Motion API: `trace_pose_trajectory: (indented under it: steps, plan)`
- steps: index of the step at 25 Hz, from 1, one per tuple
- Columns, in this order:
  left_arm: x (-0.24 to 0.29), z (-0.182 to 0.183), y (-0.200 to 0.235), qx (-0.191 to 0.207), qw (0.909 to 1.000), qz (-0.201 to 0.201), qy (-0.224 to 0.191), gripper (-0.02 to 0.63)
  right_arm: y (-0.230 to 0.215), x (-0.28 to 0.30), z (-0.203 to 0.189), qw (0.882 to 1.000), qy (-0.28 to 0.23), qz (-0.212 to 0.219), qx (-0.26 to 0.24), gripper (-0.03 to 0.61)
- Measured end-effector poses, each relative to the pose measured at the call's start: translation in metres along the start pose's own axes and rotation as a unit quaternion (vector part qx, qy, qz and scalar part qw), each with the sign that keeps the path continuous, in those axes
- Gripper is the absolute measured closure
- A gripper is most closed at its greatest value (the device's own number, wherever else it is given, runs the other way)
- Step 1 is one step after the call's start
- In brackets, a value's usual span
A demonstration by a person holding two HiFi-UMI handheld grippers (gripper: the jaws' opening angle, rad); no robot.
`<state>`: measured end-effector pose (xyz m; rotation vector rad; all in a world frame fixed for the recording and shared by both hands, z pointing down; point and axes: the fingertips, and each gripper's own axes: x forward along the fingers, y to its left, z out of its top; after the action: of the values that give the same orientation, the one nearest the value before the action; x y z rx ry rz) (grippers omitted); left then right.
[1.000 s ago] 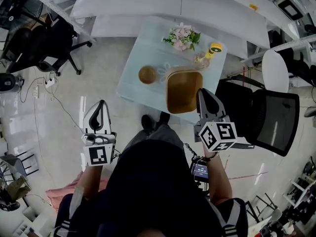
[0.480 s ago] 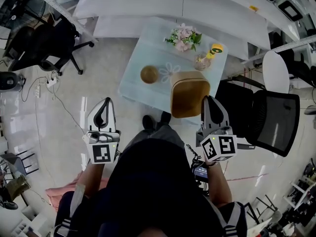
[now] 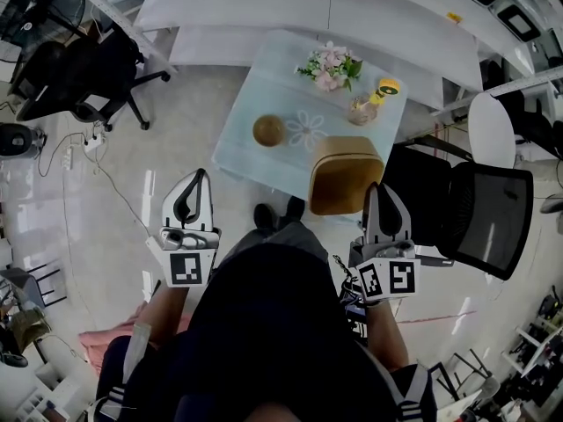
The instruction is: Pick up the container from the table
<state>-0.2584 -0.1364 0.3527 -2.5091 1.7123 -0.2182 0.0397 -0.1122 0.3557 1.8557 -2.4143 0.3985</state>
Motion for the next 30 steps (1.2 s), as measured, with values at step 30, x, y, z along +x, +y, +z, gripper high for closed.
trace_pose_trajectory:
  steps: [30]
  plan:
    - [-0.011,0.005,-0.008,-0.004,1.0,0.001,-0.006,0.611,0.01,-0.038,0.001,0.998,-0.036,-0.019,-0.039,0.566]
